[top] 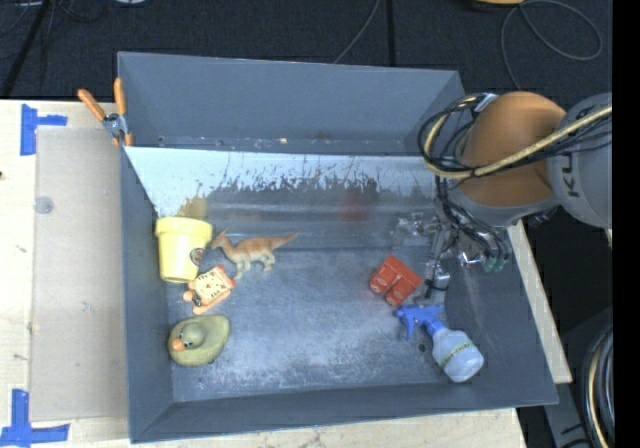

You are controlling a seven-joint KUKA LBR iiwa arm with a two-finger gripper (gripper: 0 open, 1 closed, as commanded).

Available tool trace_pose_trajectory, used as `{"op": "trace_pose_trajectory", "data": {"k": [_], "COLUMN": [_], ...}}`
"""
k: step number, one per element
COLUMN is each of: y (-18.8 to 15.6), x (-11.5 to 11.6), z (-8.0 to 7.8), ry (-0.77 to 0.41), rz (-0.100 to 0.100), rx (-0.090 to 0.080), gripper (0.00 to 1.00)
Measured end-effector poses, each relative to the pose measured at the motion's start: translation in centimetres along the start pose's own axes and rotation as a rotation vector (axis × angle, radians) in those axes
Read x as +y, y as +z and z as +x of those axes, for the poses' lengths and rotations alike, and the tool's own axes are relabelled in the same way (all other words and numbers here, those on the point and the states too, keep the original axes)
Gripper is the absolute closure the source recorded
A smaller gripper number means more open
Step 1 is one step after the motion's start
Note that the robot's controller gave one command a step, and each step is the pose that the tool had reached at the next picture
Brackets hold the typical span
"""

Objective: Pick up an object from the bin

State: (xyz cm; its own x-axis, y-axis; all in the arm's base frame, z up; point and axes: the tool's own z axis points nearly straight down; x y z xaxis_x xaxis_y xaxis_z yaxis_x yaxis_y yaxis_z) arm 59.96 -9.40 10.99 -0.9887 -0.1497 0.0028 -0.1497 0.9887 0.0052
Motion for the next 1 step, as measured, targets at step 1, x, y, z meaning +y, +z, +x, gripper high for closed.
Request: {"op": "trace_pose_trajectory", "data": {"k": [1], "y": [3.40], "x": [-3.10], "z": [1.18], "ry": [-0.001], "rz": [0.007], "rx": [-0.001], "gripper": [0.00]}}
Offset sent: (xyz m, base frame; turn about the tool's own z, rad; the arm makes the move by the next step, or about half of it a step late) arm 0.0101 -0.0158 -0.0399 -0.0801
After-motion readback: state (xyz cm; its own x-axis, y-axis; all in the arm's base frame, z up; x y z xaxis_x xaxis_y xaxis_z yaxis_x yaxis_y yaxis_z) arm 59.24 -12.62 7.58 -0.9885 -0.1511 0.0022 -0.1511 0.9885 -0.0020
